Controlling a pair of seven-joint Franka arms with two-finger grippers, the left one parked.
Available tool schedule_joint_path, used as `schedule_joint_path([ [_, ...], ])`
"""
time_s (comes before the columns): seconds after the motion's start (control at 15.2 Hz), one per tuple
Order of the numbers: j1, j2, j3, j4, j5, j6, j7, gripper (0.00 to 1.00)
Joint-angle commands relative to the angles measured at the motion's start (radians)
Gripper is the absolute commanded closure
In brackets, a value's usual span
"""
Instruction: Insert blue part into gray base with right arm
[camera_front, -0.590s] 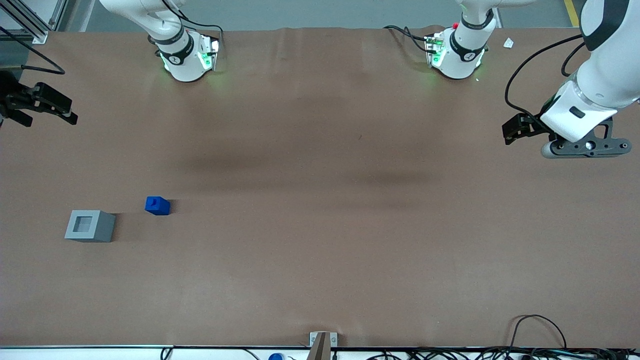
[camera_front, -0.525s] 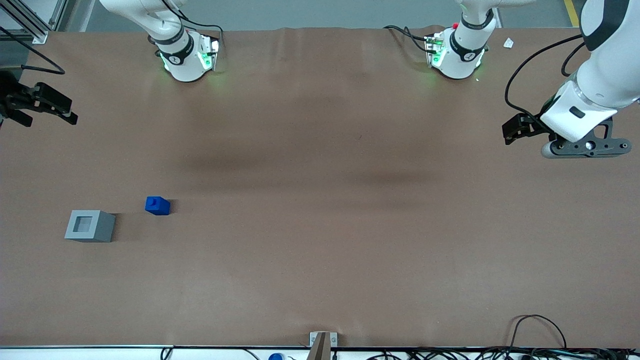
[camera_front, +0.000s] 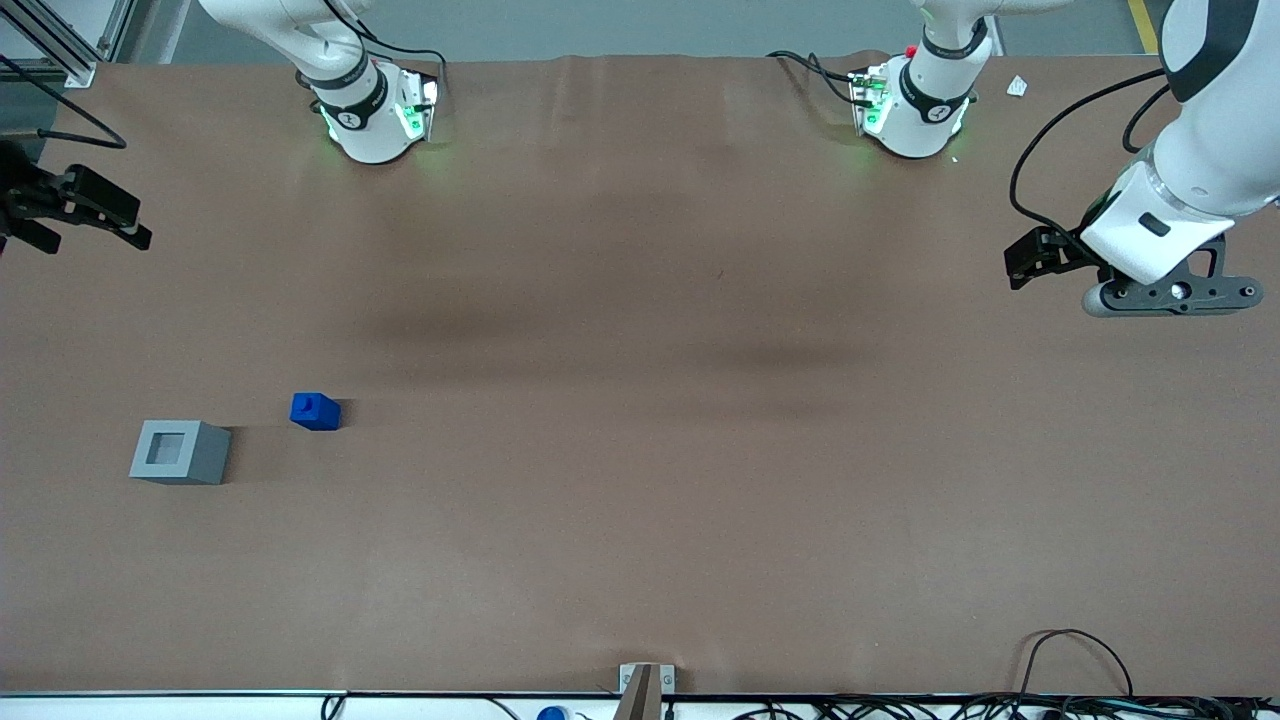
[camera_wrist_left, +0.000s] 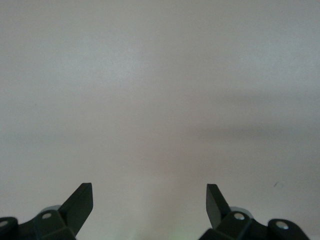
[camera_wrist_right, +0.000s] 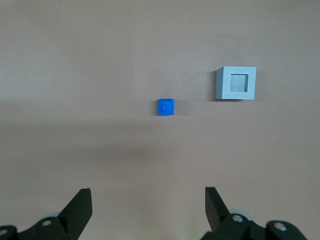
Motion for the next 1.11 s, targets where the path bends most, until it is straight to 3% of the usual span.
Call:
schedule_joint_path([
  [0.0, -0.041, 0.068, 0.004, 0.012, 0.009, 0.042, -0.004, 0.0],
  [0.26, -0.047, 0.177, 0.004, -0.027, 0.009, 0.114, -0.004, 0.0],
  [0.72, -0.044, 0.224, 0.004, -0.381, 0.01, 0.624, -0.004, 0.0],
  [1.05, -0.041, 0.304, 0.009, -0.447, 0.024, 0.767, -0.007, 0.06],
])
